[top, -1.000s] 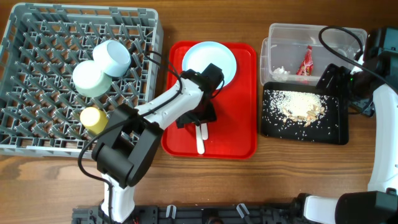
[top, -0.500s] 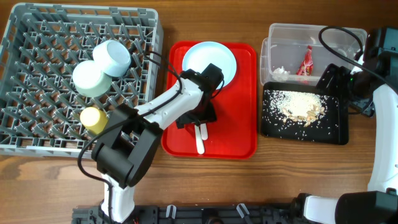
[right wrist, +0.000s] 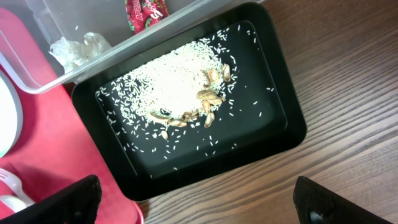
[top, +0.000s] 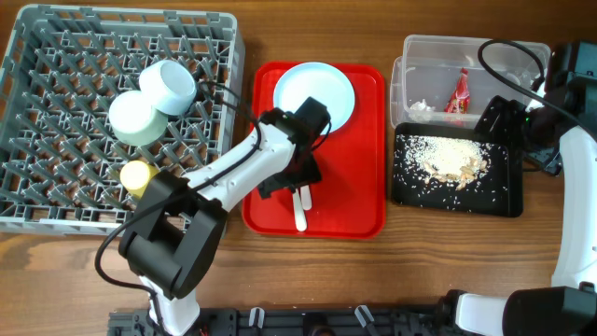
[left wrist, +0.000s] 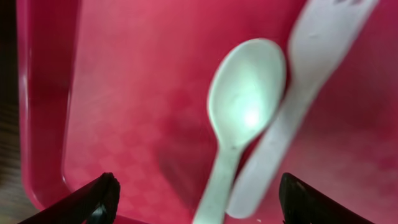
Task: Sort waste into correct bins and load items into the dishwasher rack
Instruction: 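Reach the left gripper down to the white spoon and grasp it, then carry the white spoon to the dish rack and drop it in, then reach the left gripper to the white fork and grasp it, then carry the white fork to the dish rack and release it, then reach the left gripper to the white plate on the red tray and grasp its rim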
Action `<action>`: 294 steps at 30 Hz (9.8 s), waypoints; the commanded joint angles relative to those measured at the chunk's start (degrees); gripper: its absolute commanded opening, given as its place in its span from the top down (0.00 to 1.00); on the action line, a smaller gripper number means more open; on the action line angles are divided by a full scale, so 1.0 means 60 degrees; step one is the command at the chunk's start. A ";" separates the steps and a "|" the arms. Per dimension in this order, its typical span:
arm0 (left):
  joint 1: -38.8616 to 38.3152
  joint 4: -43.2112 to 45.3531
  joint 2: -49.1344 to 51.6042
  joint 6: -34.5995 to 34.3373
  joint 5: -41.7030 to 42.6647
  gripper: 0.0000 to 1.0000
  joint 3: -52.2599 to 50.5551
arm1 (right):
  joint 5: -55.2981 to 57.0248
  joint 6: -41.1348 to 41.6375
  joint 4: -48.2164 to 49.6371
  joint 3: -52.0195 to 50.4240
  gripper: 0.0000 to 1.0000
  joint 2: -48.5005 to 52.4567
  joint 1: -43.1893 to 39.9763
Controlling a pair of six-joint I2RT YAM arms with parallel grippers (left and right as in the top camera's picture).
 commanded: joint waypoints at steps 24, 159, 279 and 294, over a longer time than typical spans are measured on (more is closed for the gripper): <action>0.0073 0.1803 -0.0084 -0.0390 -0.0379 0.71 -0.1410 | -0.0127 -0.0033 -0.0022 0.0135 0.00 -0.0204 -0.0011; 0.0401 0.1056 -0.0270 0.2914 -0.0918 0.96 0.0987 | -0.0164 -0.0062 -0.0036 0.0135 0.00 -0.0204 -0.0011; 0.1847 0.3632 -0.1840 0.6900 0.1763 0.35 0.1111 | -0.0193 -0.0066 -0.0044 0.0135 0.00 -0.0204 -0.0011; 0.0127 0.5938 0.1144 0.8462 0.1151 0.29 0.1111 | -0.0197 -0.0066 -0.0044 0.0135 0.00 -0.0204 -0.0011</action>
